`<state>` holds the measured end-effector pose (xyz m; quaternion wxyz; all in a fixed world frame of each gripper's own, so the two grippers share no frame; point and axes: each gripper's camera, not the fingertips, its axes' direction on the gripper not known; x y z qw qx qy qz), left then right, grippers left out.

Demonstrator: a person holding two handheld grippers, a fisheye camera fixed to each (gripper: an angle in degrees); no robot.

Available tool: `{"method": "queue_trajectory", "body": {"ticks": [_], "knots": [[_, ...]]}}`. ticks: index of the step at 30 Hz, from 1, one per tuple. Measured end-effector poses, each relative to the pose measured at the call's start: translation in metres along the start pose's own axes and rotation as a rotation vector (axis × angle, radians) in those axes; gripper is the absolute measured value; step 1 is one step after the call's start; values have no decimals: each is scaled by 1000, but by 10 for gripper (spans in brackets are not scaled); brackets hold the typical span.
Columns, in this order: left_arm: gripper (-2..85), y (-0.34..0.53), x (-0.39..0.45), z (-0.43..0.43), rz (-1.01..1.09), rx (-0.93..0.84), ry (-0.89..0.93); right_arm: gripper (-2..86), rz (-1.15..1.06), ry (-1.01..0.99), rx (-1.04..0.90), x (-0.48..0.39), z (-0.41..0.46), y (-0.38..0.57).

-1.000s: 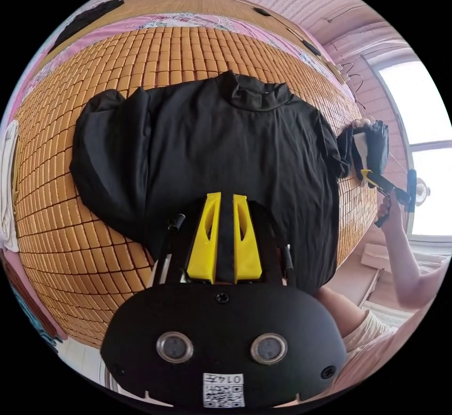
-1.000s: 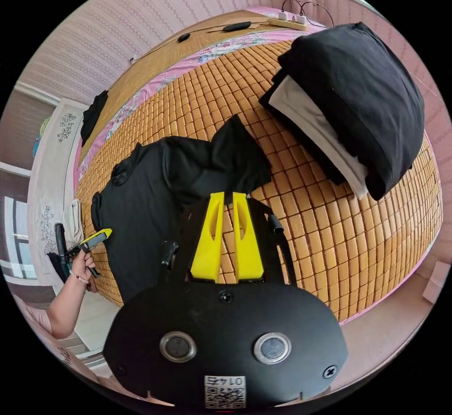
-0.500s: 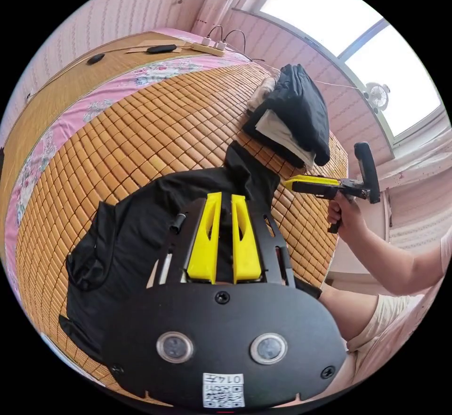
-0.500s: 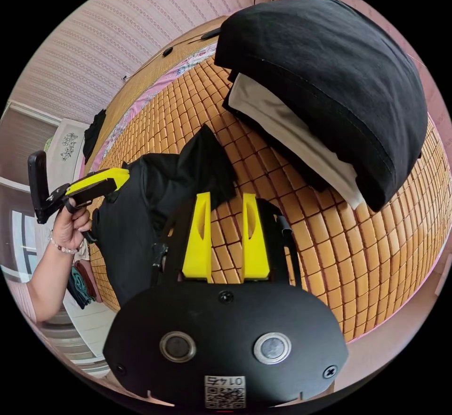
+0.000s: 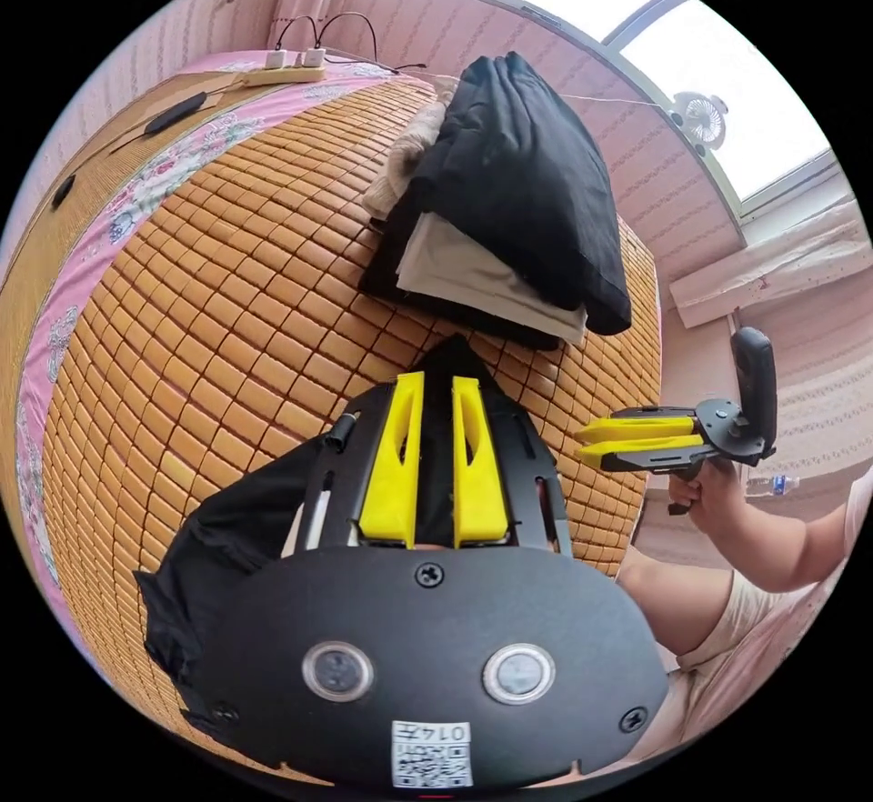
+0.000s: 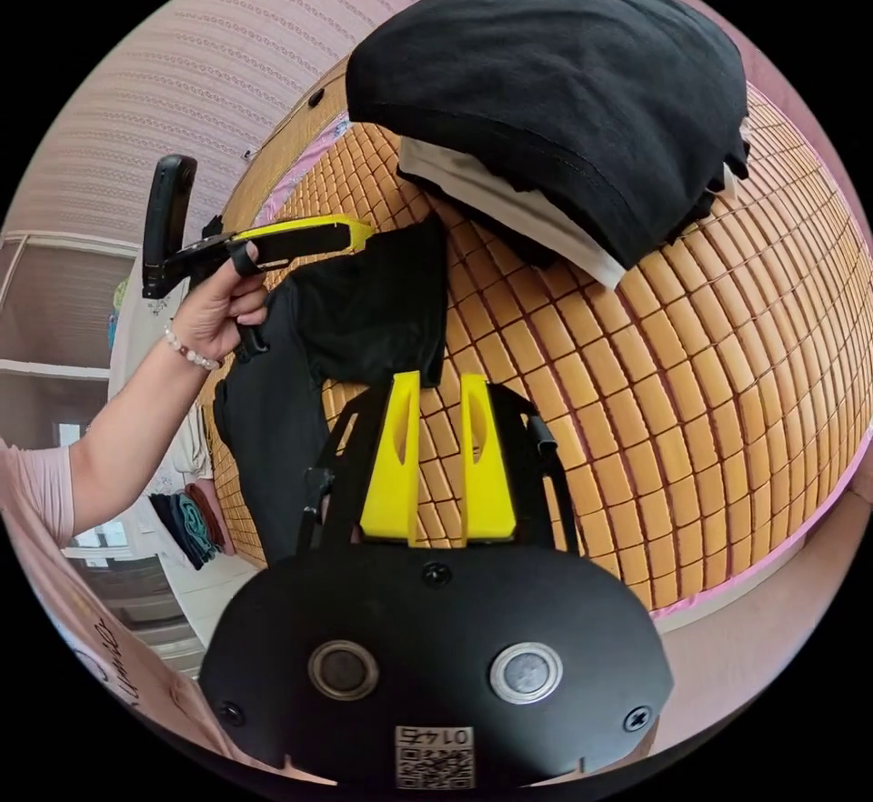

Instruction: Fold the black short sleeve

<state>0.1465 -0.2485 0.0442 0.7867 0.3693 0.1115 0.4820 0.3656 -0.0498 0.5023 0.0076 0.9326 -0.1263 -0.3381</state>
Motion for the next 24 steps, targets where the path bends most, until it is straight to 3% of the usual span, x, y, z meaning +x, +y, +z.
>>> {"method": "queue_trajectory", "body": {"ticks": [7, 13, 16, 21, 24], "knots": [[18, -25, 20, 51, 90, -156, -97, 66, -49, -3, -19, -17, 24, -14], [-2, -19, 29, 38, 123, -59, -88, 19, -31, 59, -23, -33, 25, -22], [5, -13, 22, 52, 86, -106, -66, 24, -9, 56, -55, -36, 31, -27], [36, 21, 11, 14, -8, 35, -11, 58, -15, 102, -61, -52, 31, -35], [41, 84, -2, -33, -107, 171, 23, 59, -26, 156, -70, -63, 23, -35]]}}
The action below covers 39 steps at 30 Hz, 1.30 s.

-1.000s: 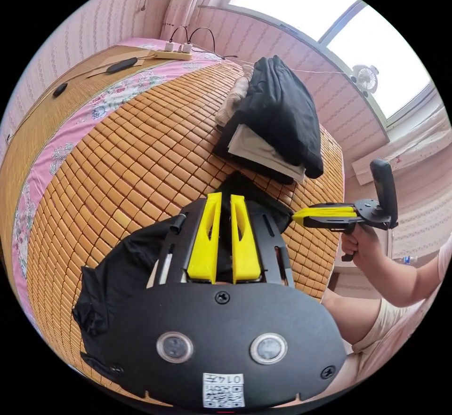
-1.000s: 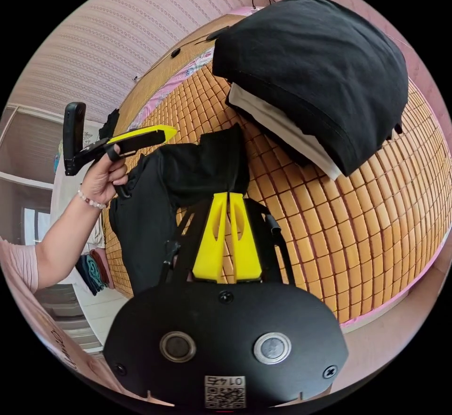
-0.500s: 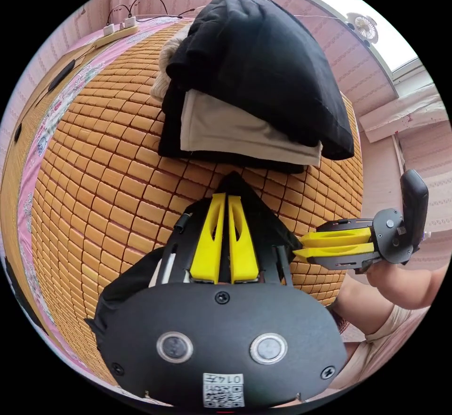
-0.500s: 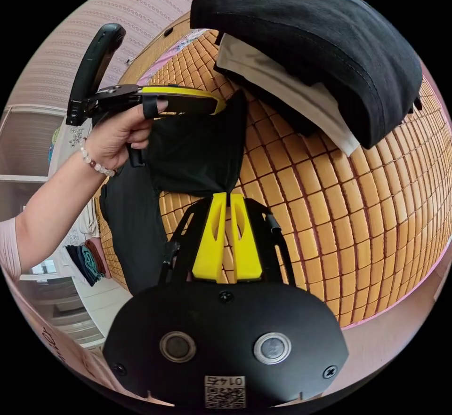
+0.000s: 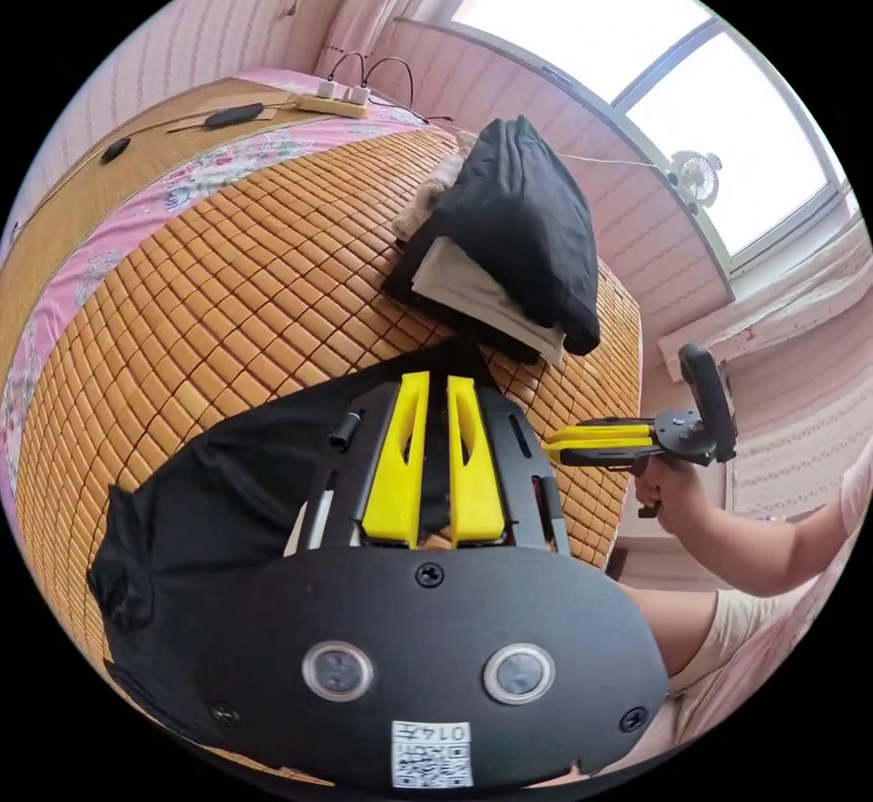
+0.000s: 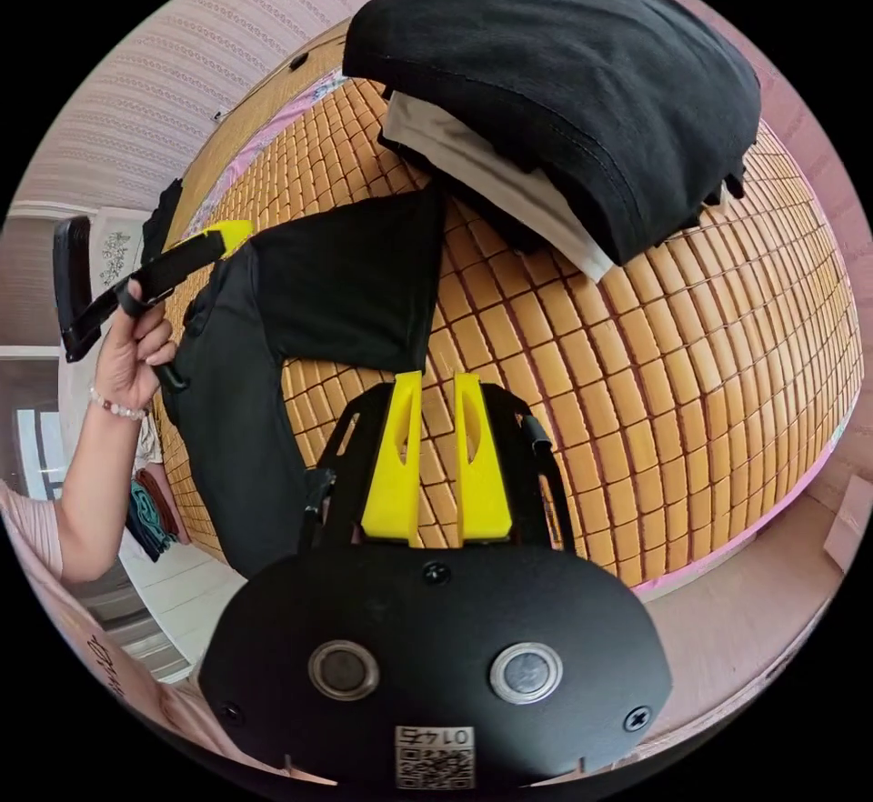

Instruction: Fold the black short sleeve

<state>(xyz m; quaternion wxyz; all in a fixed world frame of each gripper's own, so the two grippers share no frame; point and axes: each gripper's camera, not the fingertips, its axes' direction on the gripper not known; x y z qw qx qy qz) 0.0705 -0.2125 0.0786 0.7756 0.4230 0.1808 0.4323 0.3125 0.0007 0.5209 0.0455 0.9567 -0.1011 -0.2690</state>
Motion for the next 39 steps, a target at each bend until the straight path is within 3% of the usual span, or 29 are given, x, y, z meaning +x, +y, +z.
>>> {"method": "queue_trajectory", "body": {"ticks": [5, 11, 19, 25, 27, 28, 31, 35, 39], "knots": [[28, 165, -53, -93, -361, 98, -153, 30, -116, 39, 0, -45, -14, -9], [16, 350, -97, -177, -799, 190, -386, 16, -553, -55, -51, -203, 19, -42], [39, 476, -135, -219, -1015, 379, -441, 49, -1121, -226, -194, -489, 98, -44], [40, 517, -165, -208, -1098, 403, -370, 101, -1245, -26, -223, -632, 172, -25], [27, 526, -178, -202, -1121, 379, -303, 94, -1220, 65, -227, -649, 194, -27], [16, 531, -185, -198, -1137, 356, -266, 49, -1191, 93, -217, -653, 201, -30], [-4, 543, -189, -198, -1106, 343, -259, 16, -1160, 36, -177, -649, 188, -37], [-1, 549, -161, -213, -853, 434, -235, 16, -1058, -142, -28, -602, 124, -36], [39, 551, -126, -211, -650, 402, -100, 34, -927, -18, -53, -521, 91, -27]]}}
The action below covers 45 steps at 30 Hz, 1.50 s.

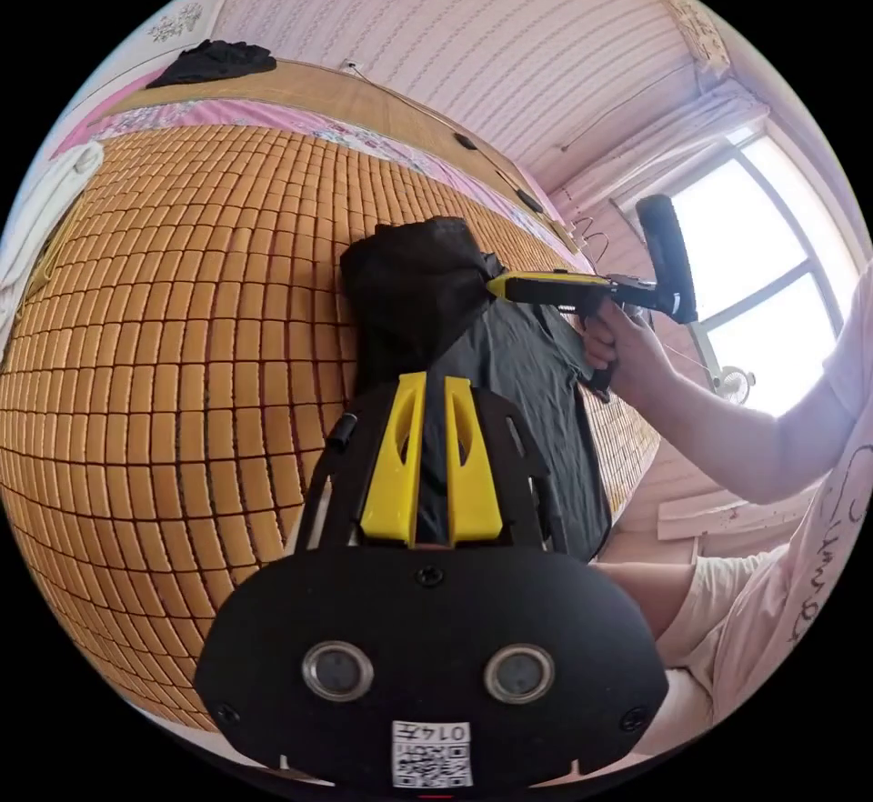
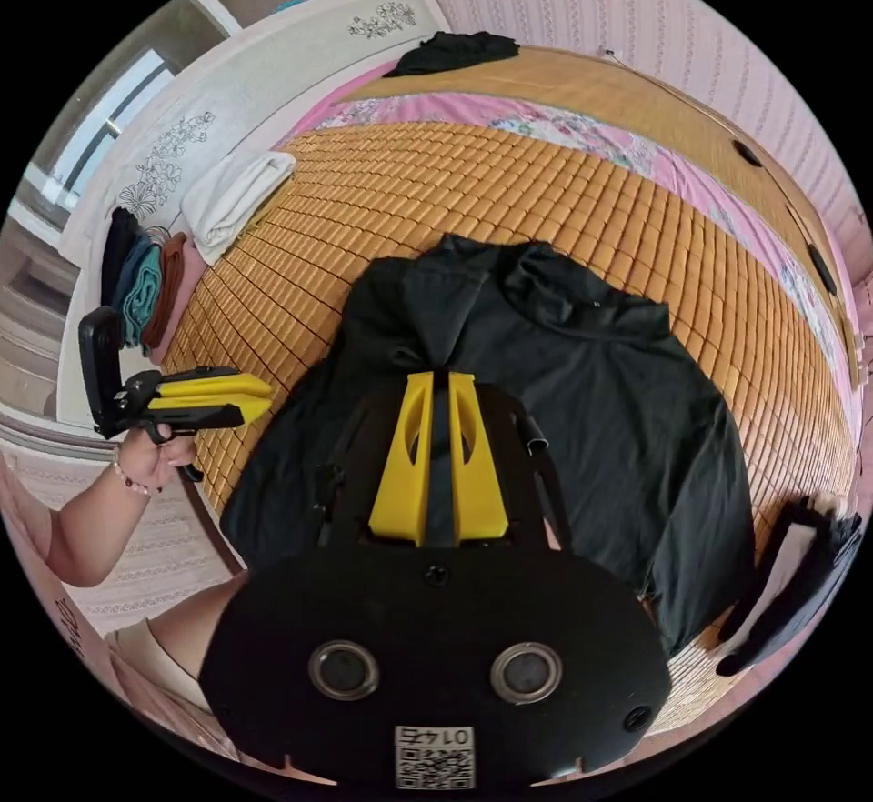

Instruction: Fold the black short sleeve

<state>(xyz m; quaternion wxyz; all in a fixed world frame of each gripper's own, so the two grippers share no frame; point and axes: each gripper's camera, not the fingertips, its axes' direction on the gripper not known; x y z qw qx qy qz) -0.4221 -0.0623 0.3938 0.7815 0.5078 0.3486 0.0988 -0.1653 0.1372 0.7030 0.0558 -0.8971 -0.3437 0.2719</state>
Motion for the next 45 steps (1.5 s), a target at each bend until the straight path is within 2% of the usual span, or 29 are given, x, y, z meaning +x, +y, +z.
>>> {"method": "queue_trajectory", "body": {"ticks": [3, 5, 13, 18, 24, 31, 40, 43, 45], "knots": [[46, 18, 9, 2, 51, -67, 23, 60, 106, -9, -153, 27, 10, 34], [46, 20, 8, 4, 47, -106, -11, 66, 118, -23, -179, 33, 11, 40], [60, -32, -10, 24, 9, -65, -124, 70, 138, -60, -82, 35, 8, 15], [67, -61, -15, 57, 54, -148, -193, 77, 167, -67, -47, 35, 16, -1], [-4, -49, -21, 72, 94, -251, -230, 88, 210, -77, -76, 42, 44, -25], [-10, -3, -21, 7, 71, -62, -170, 84, 214, -152, -12, 33, 25, -21], [-10, 63, -47, -15, -49, -63, -144, 89, 100, -183, -52, 7, 51, -55], [-10, 72, -55, -19, -70, -32, -132, 40, 4, -230, -149, -10, 70, -69], [-10, 77, -57, -26, -78, 3, -127, 19, 9, -162, -137, -18, 63, -71]]}}
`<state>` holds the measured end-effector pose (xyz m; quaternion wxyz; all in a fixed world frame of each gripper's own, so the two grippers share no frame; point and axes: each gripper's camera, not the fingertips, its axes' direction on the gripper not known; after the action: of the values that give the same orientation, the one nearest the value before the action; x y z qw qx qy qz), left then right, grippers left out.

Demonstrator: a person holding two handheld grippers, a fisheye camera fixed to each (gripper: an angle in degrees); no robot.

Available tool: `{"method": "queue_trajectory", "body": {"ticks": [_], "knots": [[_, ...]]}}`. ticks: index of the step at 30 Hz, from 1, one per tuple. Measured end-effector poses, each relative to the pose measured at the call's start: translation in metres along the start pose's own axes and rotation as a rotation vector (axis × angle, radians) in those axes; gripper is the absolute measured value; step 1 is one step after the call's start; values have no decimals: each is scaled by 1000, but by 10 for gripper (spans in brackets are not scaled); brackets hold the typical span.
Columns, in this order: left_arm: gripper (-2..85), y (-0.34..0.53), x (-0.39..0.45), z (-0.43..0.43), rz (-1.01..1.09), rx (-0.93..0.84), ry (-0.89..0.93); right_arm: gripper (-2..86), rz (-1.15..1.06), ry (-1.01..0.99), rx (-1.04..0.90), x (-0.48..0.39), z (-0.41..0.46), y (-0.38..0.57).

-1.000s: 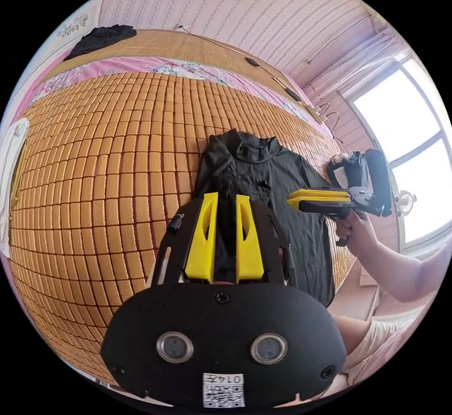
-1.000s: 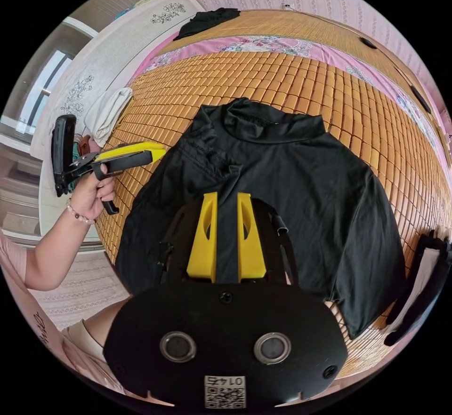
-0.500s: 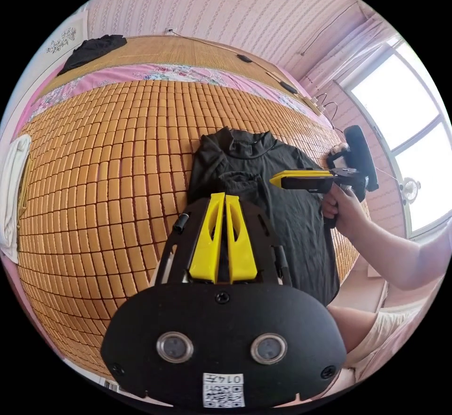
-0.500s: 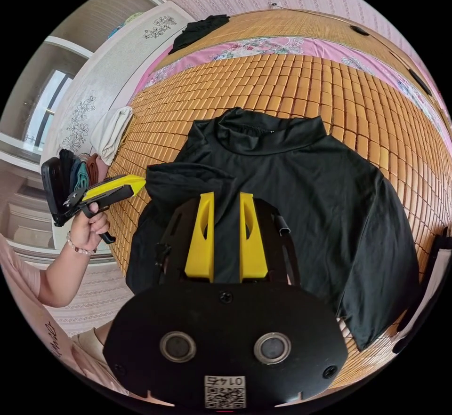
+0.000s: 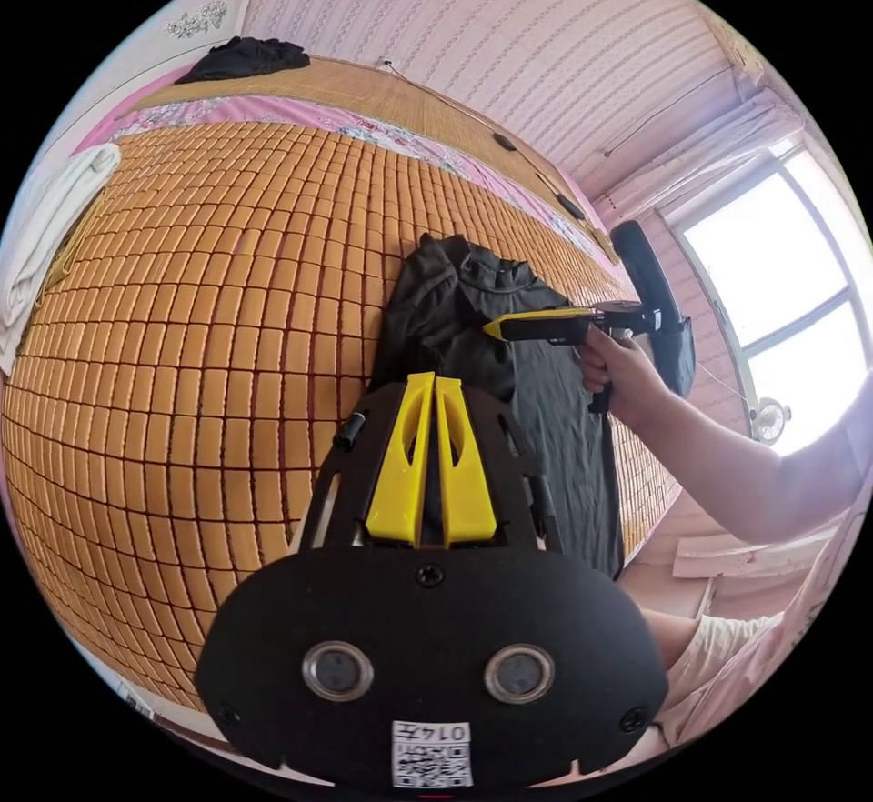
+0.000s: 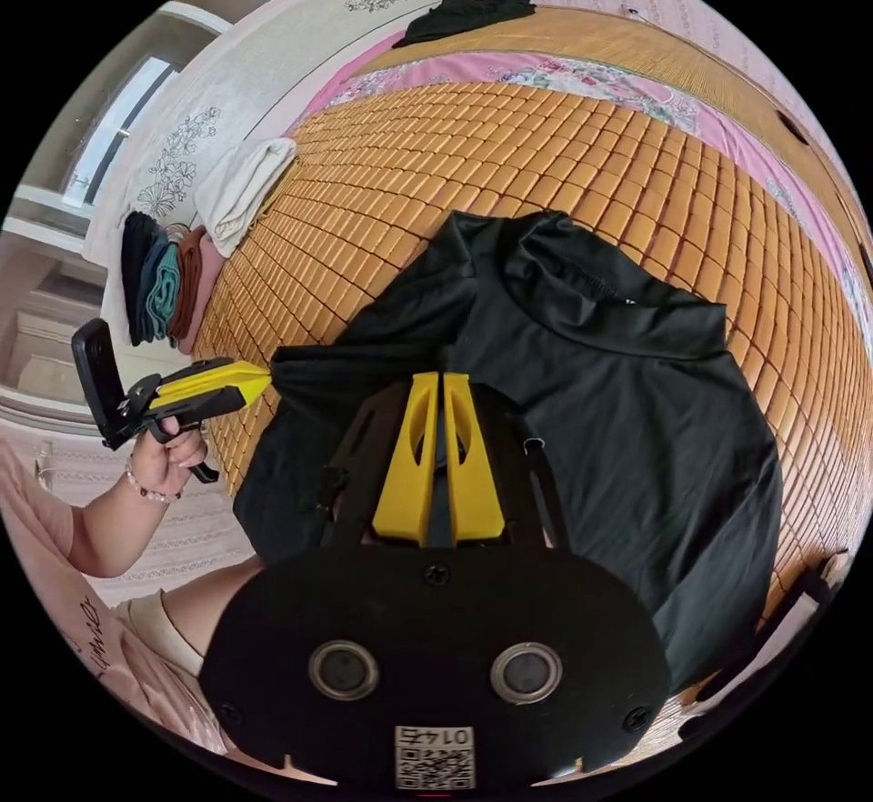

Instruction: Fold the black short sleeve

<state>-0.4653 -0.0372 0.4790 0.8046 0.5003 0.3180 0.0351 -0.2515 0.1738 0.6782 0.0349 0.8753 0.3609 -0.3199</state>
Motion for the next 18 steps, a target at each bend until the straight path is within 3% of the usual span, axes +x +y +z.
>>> {"method": "queue_trajectory", "body": {"ticks": [7, 11, 18], "knots": [[-10, 34, -18, -70, -113, 281, -48, 3, -243, -85, 222, -88, -45, -55], [-10, 66, -47, -109, -246, 408, -159, 2, -389, -85, 184, -154, -13, -107], [-10, 103, -101, -110, -391, 380, -248, 9, -520, -26, -11, -237, 80, -168]]}}
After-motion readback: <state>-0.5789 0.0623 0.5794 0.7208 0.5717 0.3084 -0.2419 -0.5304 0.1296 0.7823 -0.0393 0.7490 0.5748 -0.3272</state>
